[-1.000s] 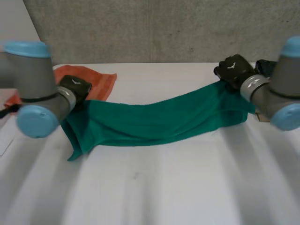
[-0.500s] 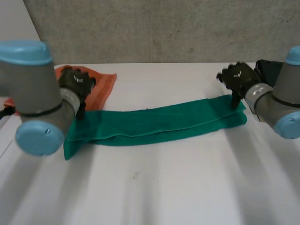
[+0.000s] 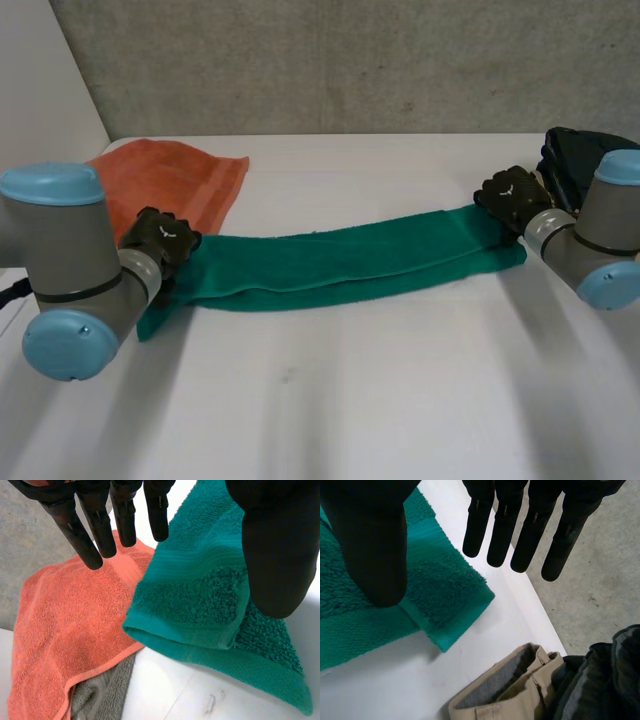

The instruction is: Fold the laundry.

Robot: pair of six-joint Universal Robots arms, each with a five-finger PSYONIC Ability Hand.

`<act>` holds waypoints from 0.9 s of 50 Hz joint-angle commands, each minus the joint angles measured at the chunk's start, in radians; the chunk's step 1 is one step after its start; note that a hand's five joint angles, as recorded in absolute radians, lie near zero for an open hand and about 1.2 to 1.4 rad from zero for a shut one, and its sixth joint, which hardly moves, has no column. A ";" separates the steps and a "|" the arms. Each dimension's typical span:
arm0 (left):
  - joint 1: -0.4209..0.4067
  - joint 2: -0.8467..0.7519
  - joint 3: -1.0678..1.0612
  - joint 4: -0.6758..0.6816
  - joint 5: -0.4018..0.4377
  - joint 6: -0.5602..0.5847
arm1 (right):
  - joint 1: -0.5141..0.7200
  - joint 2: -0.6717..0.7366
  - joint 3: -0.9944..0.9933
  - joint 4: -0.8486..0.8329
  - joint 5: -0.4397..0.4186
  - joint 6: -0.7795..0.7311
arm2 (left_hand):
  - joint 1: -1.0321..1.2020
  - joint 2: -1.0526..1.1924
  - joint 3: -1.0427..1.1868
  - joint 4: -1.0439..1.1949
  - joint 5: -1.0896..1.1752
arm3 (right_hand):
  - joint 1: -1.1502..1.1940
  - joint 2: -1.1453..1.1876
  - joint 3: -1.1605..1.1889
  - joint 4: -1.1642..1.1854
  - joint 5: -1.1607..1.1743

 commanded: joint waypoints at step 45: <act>-0.028 -0.209 0.209 0.010 0.001 0.015 | -0.008 -0.676 0.304 0.044 -0.098 0.422 | 1.055 1.052 1.049 1.044 1.042 | 0.769 0.773 0.760 0.763 0.759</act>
